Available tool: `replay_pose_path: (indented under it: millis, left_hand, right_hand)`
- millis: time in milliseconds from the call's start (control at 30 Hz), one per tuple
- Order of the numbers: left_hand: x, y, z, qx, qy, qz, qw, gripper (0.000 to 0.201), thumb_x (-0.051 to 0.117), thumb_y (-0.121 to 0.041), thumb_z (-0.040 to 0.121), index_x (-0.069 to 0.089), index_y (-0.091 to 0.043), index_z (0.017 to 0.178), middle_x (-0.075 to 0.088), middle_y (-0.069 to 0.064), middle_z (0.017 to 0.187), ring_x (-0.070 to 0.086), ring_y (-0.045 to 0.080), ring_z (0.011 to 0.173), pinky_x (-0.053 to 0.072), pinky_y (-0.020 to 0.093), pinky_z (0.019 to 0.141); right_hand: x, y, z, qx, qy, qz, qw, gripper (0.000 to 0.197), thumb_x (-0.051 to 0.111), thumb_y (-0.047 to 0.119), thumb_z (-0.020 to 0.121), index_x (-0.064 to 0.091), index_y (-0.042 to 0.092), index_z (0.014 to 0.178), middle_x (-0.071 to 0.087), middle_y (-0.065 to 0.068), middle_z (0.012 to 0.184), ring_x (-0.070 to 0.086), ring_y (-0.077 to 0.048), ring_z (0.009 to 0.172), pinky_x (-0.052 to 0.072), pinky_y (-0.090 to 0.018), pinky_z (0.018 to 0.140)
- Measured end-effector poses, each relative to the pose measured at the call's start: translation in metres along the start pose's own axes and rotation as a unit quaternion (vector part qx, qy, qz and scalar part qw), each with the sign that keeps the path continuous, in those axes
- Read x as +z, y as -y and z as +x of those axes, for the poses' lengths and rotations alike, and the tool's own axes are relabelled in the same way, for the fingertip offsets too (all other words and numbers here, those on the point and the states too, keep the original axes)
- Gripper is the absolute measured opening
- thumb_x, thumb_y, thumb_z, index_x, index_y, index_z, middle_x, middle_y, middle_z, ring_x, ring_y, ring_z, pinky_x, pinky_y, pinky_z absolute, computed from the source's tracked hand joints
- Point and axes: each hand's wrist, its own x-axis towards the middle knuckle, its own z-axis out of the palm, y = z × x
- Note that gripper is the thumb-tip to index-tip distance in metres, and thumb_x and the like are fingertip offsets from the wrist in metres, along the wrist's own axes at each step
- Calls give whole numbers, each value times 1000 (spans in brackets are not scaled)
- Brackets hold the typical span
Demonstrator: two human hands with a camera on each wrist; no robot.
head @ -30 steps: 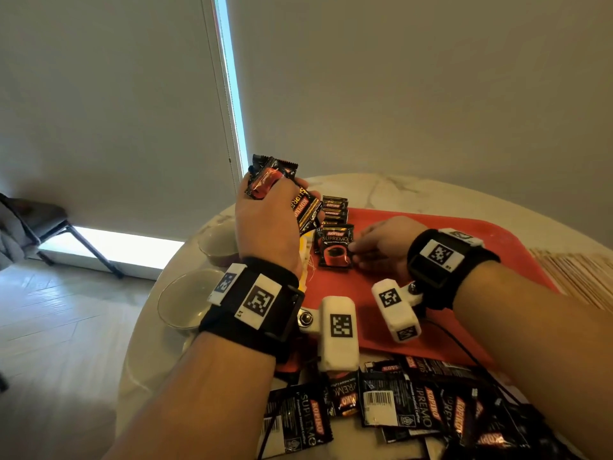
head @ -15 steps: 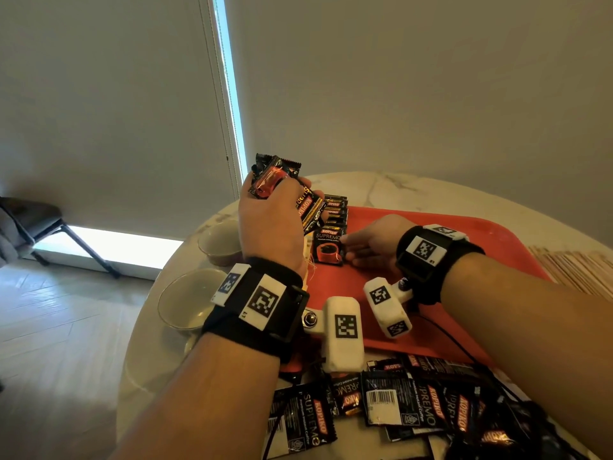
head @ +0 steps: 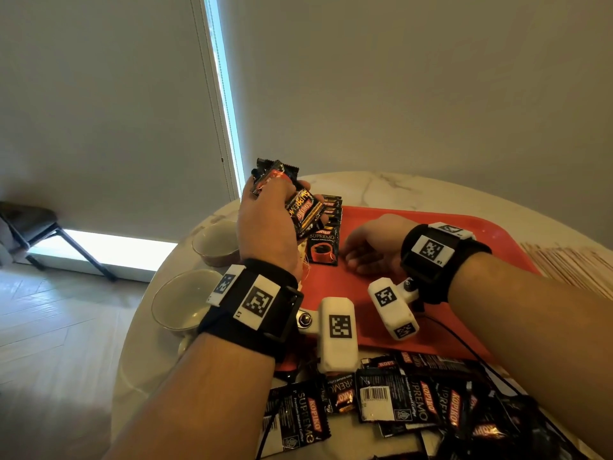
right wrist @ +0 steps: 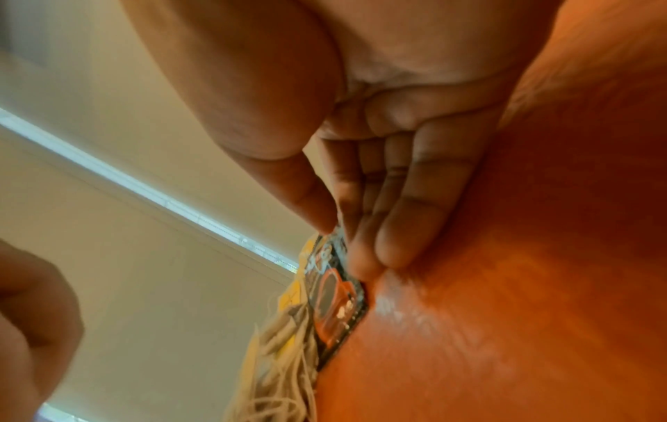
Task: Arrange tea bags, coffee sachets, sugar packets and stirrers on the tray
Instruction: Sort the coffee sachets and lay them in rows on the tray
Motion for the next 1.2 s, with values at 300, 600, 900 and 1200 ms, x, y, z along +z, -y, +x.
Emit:
replay_pose_path:
  millis: [300, 600, 900, 1200]
  left_hand:
    - [6, 5, -4, -15, 20, 24, 999, 24, 64, -7, 100, 65, -20, 119, 78, 1, 93, 79, 16, 77, 62, 33, 61]
    - [4, 5, -10, -2, 99, 75, 992, 32, 70, 7, 89, 68, -17, 111, 78, 9, 97, 77, 32, 86, 63, 48, 73]
    - [7, 7, -18, 24, 184, 139, 973, 46, 86, -8, 65, 71, -17, 108, 77, 17, 105, 75, 40, 94, 60, 57, 82]
    - [8, 6, -17, -32, 155, 58, 986, 51, 85, 0, 68, 67, -11, 114, 75, 20, 104, 69, 43, 88, 59, 60, 79]
  right_hand:
    - [-12, 12, -33, -210, 63, 146, 965, 27, 72, 43, 89, 71, 16, 90, 64, -1, 73, 57, -14, 59, 45, -28, 57]
    - [-11, 23, -44, -317, 35, 285, 904, 6, 72, 9, 90, 68, 12, 91, 71, -4, 79, 65, -14, 68, 53, -26, 56]
    - [-31, 34, -52, -365, 20, 257, 895, 6, 76, 20, 78, 74, 14, 78, 69, -5, 78, 61, -22, 78, 48, -33, 69]
    - [-27, 34, -57, -308, 114, 307, 893, 17, 72, 21, 80, 71, 10, 93, 74, -10, 88, 71, -21, 75, 59, -34, 74]
